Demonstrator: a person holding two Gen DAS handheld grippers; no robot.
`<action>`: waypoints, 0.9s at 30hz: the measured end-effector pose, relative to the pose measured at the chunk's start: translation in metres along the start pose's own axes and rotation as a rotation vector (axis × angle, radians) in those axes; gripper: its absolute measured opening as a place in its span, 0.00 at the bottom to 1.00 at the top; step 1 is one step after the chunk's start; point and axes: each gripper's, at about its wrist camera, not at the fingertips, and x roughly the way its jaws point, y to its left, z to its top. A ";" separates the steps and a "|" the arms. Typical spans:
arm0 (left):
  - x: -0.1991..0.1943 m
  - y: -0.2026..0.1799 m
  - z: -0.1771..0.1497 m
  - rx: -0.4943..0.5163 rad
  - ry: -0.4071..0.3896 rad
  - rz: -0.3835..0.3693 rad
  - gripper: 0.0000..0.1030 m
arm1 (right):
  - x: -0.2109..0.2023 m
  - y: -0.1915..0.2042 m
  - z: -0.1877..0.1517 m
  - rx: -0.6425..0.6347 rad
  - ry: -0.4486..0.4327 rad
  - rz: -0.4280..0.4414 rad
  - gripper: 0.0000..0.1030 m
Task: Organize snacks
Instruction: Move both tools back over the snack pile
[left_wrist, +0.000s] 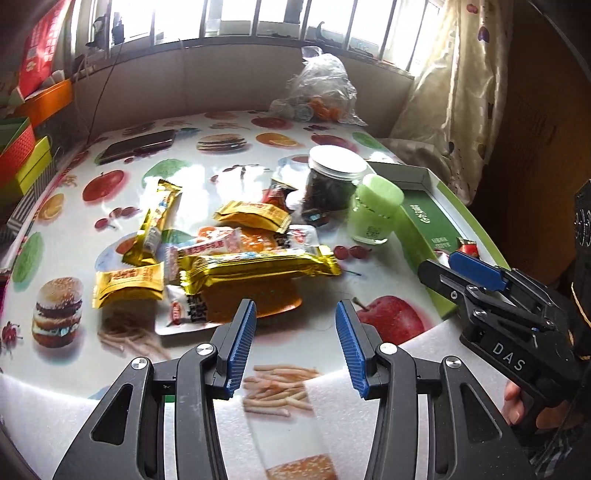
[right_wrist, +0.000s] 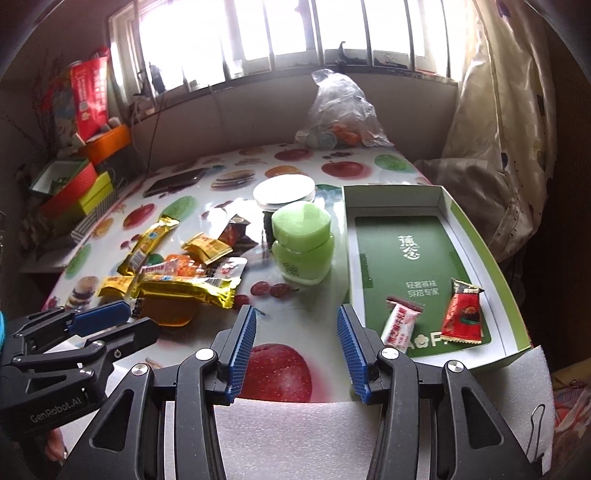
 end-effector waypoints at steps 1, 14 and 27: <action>-0.001 0.006 -0.002 -0.008 -0.003 0.009 0.45 | 0.002 0.004 0.000 -0.008 0.005 0.007 0.44; 0.001 0.081 -0.015 -0.158 0.006 0.080 0.45 | 0.047 0.058 0.008 -0.182 0.080 0.103 0.44; 0.002 0.124 -0.021 -0.236 0.023 0.129 0.45 | 0.086 0.109 0.019 -0.441 0.097 0.105 0.49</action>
